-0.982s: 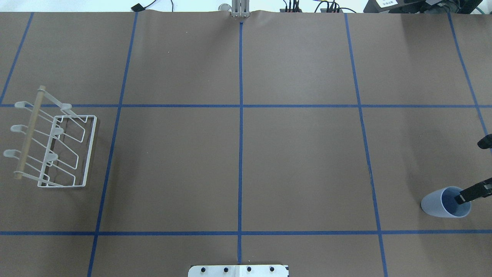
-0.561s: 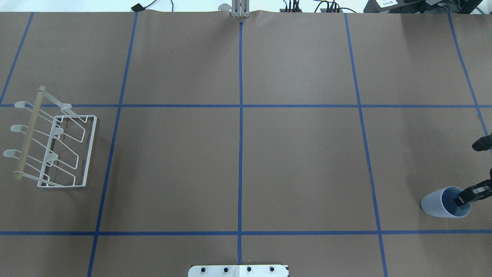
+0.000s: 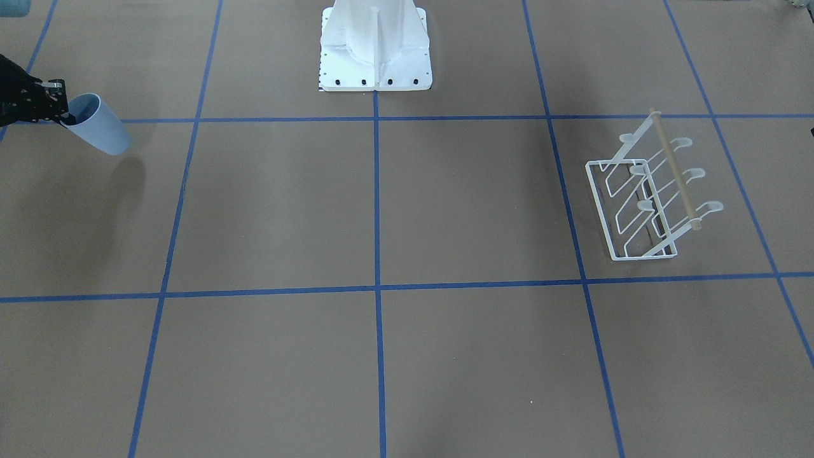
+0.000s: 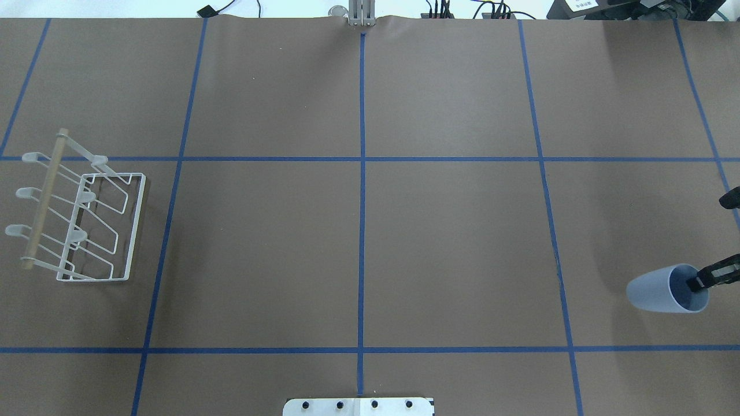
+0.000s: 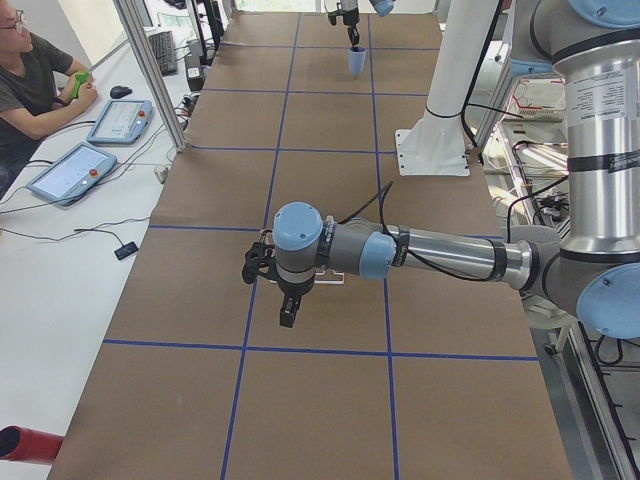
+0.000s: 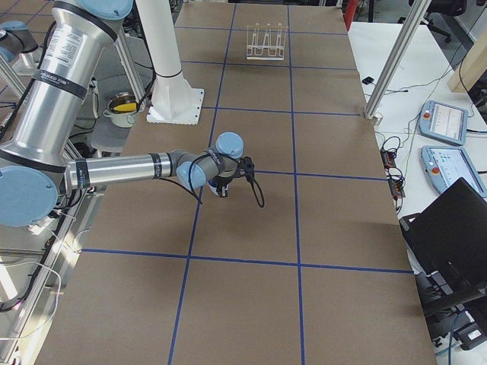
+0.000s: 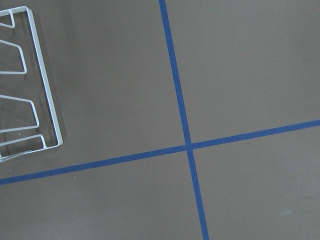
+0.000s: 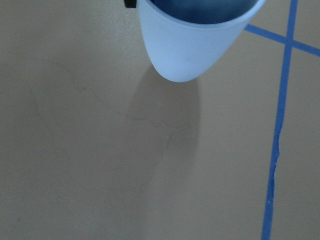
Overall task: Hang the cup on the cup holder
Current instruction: 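Lift the cup with the right gripper toward the center while the left gripper approaches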
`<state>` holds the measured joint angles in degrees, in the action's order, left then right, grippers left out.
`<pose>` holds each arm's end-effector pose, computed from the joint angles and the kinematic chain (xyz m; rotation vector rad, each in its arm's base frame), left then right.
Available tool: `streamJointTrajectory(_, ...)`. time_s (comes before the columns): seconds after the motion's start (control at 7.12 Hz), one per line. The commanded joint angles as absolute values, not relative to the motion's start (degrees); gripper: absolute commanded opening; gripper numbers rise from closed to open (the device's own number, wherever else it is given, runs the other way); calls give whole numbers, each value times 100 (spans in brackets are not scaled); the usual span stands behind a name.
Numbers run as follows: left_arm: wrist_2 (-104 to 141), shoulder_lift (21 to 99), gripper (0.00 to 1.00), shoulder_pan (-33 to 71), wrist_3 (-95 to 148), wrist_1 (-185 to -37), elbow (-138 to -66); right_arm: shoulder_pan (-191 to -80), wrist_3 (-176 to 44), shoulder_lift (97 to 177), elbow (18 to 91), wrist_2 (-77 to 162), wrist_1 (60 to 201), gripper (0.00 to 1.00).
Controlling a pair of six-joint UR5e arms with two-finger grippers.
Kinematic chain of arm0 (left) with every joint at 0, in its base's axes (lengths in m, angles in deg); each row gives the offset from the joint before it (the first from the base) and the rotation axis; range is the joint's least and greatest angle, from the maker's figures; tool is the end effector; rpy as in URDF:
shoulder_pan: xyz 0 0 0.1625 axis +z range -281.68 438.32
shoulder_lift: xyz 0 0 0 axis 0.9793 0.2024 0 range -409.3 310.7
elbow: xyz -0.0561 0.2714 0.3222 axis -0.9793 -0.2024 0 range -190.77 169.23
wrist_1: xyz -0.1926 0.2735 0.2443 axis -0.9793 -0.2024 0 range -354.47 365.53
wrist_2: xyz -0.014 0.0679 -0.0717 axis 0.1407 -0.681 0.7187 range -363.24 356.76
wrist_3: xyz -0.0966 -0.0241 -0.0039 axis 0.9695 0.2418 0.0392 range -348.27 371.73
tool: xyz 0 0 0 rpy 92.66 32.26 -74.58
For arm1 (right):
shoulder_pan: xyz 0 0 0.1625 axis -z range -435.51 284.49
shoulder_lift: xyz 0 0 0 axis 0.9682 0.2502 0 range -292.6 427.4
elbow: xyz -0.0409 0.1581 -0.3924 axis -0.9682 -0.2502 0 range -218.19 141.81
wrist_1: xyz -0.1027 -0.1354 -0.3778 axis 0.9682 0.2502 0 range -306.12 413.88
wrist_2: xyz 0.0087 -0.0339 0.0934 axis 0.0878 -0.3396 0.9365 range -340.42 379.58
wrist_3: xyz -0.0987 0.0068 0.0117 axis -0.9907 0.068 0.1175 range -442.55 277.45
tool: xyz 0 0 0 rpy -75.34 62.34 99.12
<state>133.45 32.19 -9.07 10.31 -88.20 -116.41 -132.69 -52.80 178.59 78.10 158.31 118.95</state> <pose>-0.0408 -0.4394 0.5825 0.1705 0.8146 0.1433 -0.1439 -0.3312 0.5310 -0.0111 -0.9662 -0.2722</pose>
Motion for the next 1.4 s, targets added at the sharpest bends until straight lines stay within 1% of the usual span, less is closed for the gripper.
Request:
streamJointTrajectory(0.0, 13639, 3322, 98, -834, 1023, -8851, -11651, -13641, -5101, 17553, 7905, 16046, 11709, 0)
streamJointTrajectory(0.14, 13834, 3619, 98, -668, 1058, -8904, -11651, -13633, -4369, 17307, 7792, 15925, 11133, 0)
streamJointTrajectory(0.28, 14071, 3918, 98, -336, 1685, -8948, -11659, -13633, -3630, 16922, 7469, 15784, 10335, 0)
streamJointTrajectory(0.42, 14143, 4330, 98, -54, 2735, -9296, -11668, -13624, -2709, 16422, 7152, 15783, 9744, 0)
streamJointTrajectory(0.56, 14187, 4551, 98, 262, 3868, -9909, -11659, -13624, -1874, 15903, 6993, 15757, 9512, 0)
streamJointTrajectory(0.7, 14187, 4614, 98, 569, 5011, -10672, -11651, -13589, -1065, 15324, 6869, 15582, 9501, 0)
streamJointTrajectory(0.84, 14170, 4893, 98, 921, 6231, -11288, -11598, -13441, -360, 14866, 6746, 15537, 9492, 0)
streamJointTrajectory(0.98, 14144, 5331, 98, 1159, 7305, -11460, -11572, -13205, 99, 14678, 6728, 15302, 9475, 0)
streamJointTrajectory(1.26, 14117, 6018, 98, 1599, 8462, -11470, -11554, -12661, 1116, 13960, 6710, 15247, 9431, 0)
